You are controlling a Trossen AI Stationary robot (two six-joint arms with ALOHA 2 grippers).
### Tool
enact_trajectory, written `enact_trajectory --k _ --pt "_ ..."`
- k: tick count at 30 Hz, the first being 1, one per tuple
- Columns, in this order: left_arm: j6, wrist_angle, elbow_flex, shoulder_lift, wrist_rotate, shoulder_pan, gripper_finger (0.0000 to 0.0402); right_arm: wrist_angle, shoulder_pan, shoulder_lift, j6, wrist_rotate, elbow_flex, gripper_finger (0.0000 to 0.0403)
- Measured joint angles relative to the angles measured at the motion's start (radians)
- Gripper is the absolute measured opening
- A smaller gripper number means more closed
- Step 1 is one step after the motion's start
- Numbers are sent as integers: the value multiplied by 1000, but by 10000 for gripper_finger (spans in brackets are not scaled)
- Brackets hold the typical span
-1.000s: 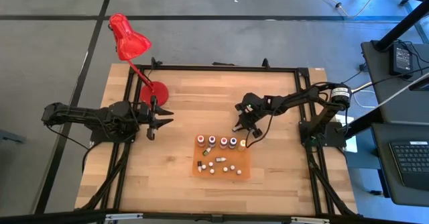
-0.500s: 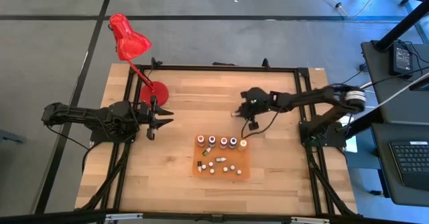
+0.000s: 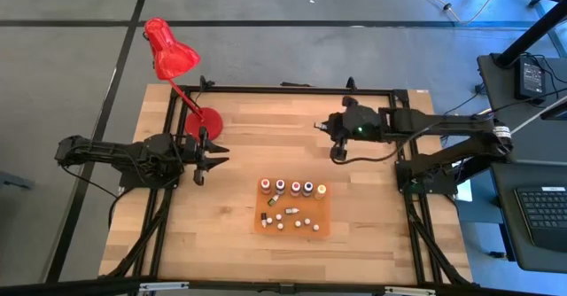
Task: Pick & Place food coloring
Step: Put the small pink food coloring bottle into the orange bin
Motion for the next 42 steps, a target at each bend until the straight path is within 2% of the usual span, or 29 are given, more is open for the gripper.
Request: enact_trajectory --k 4,8,13,16,20,24,33,42 --pt "0 0 0 0 0 0 124 -162 116 11 209 15 112 68" --pt "-2 0 0 0 0 0 123 -203 249 34 290 22 133 68" --pt "-2 0 0 0 -1 0 125 -223 419 155 368 147 118 68" --pt "-1 0 0 0 -1 0 123 -217 498 234 457 147 138 68" --pt "0 -3 0 0 -1 0 121 -259 580 326 639 86 213 68" --pt "0 -14 0 0 -2 0 122 -262 660 423 744 93 294 69" --pt "0 -16 0 0 -5 0 125 -420 692 632 1069 86 329 69" --pt "0 -16 0 0 -5 0 125 -433 663 714 1103 61 329 71"
